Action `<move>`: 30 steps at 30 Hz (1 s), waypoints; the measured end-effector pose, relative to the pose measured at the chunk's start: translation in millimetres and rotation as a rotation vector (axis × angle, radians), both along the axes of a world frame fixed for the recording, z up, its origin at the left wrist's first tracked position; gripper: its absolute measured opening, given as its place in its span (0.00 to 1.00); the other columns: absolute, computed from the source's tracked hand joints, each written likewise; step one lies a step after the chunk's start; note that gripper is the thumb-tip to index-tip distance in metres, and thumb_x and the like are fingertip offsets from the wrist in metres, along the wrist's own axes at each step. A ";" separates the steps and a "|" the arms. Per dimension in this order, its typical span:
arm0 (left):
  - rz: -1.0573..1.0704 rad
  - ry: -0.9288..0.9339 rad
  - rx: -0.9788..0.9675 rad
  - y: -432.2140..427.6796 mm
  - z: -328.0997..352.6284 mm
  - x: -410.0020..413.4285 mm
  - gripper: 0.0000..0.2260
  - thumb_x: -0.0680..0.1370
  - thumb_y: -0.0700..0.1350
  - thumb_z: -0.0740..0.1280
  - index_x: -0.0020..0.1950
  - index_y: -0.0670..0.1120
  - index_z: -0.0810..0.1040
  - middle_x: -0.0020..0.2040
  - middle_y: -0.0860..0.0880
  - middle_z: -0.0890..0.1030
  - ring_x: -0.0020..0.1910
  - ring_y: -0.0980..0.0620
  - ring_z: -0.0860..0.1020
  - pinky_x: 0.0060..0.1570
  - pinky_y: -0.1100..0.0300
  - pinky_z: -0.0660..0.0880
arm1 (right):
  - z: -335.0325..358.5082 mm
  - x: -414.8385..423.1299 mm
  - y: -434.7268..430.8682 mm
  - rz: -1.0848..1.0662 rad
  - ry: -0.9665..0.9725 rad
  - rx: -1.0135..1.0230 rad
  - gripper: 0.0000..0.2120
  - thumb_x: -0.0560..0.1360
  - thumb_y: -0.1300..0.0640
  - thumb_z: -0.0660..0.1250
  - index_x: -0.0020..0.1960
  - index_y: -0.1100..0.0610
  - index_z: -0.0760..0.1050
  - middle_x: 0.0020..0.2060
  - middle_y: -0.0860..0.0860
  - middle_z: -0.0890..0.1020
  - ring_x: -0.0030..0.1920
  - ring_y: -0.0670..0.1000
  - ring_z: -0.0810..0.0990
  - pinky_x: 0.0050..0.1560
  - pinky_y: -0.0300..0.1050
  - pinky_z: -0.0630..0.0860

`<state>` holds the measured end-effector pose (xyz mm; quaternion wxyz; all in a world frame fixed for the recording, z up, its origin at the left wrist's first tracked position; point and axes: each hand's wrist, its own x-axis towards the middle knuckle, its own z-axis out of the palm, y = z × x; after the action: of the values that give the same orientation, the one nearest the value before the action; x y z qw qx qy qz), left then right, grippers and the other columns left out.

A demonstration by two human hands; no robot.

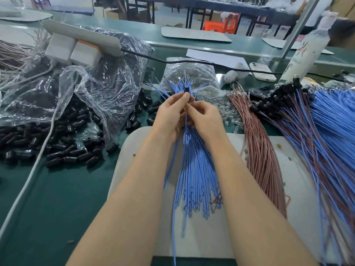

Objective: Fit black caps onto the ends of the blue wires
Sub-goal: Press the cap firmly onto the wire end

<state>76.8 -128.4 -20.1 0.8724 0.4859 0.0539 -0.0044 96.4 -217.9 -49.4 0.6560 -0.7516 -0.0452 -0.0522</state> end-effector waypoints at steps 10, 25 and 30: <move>0.028 0.060 0.013 2.4 -3.6 -2.3 0.07 0.81 0.41 0.60 0.43 0.46 0.73 0.35 0.53 0.76 0.21 0.64 0.73 0.24 0.71 0.69 | 1.4 2.0 -7.8 0.105 0.007 -0.209 0.09 0.75 0.61 0.69 0.37 0.53 0.77 0.30 0.47 0.79 0.25 0.36 0.72 0.33 0.31 0.67; 0.024 0.046 0.021 1.2 -5.8 2.2 0.08 0.81 0.41 0.61 0.42 0.48 0.74 0.26 0.58 0.77 0.22 0.65 0.73 0.28 0.70 0.69 | -5.4 5.7 -7.4 0.066 0.004 -0.227 0.12 0.76 0.61 0.67 0.36 0.51 0.78 0.29 0.46 0.79 0.22 0.36 0.70 0.32 0.34 0.63; 0.031 0.048 0.037 1.1 -7.2 5.2 0.08 0.81 0.41 0.61 0.42 0.48 0.74 0.31 0.55 0.77 0.22 0.64 0.73 0.32 0.67 0.68 | -4.2 4.7 -8.5 0.101 0.022 -0.233 0.11 0.76 0.62 0.65 0.37 0.53 0.79 0.36 0.55 0.83 0.23 0.37 0.71 0.32 0.34 0.63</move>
<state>82.1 -127.3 -27.3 0.8615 0.5009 0.0826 -0.0013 101.1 -226.5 -53.6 0.5665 -0.8200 -0.0815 -0.0051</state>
